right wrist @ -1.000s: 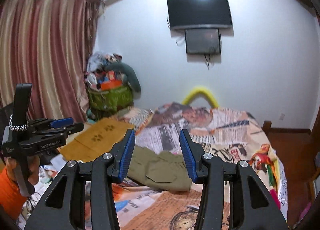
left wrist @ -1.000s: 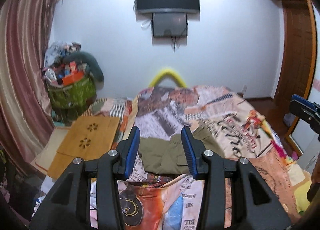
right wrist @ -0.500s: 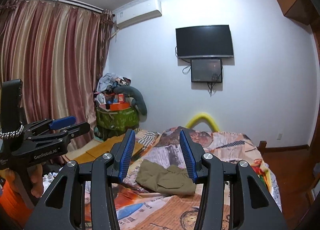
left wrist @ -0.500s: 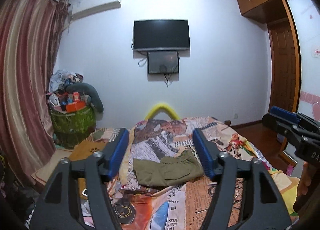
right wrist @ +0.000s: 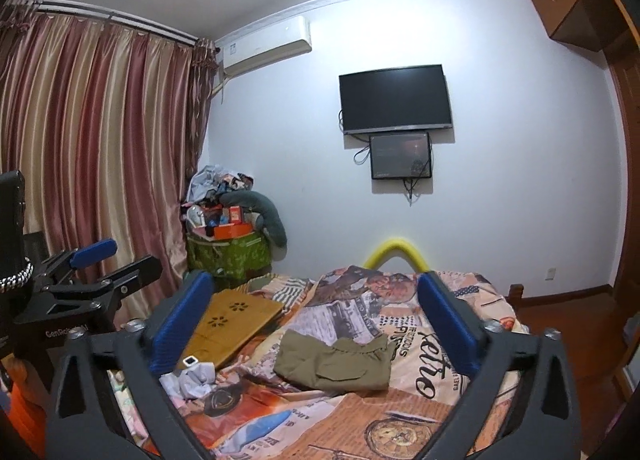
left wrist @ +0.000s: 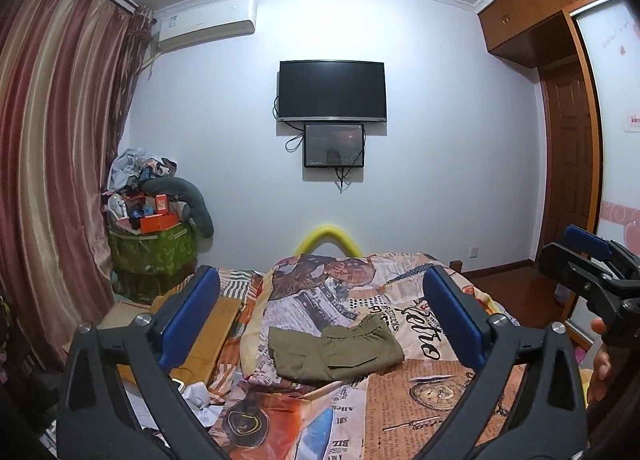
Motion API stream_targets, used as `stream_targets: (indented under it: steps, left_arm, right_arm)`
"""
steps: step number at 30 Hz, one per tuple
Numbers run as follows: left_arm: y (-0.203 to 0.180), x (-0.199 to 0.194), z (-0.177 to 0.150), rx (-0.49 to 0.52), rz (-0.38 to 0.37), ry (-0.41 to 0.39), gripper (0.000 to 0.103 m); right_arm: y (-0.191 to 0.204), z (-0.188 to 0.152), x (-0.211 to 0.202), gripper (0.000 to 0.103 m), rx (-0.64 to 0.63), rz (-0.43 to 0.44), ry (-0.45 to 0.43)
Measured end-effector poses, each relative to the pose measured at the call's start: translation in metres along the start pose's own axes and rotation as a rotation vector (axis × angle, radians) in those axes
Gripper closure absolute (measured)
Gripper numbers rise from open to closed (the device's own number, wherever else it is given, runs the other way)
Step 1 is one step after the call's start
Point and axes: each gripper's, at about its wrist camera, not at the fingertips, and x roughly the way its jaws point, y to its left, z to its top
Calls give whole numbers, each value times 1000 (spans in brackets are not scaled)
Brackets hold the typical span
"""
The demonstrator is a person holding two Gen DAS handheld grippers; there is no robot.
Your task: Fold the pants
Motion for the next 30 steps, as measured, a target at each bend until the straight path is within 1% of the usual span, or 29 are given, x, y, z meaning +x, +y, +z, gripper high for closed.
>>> stream_targets:
  steps: [8, 17, 30]
  left_arm:
    - [0, 1, -1, -15, 4, 4, 0]
    - [-1, 1, -4, -9, 0, 9, 0]
    - [0, 4, -9, -6, -21, 18, 0]
  right_arm:
    - [2, -5, -2, 0, 1, -8, 5]
    - [2, -8, -5, 0, 6, -10, 21]
    - [1, -8, -6, 0, 15, -19, 31]
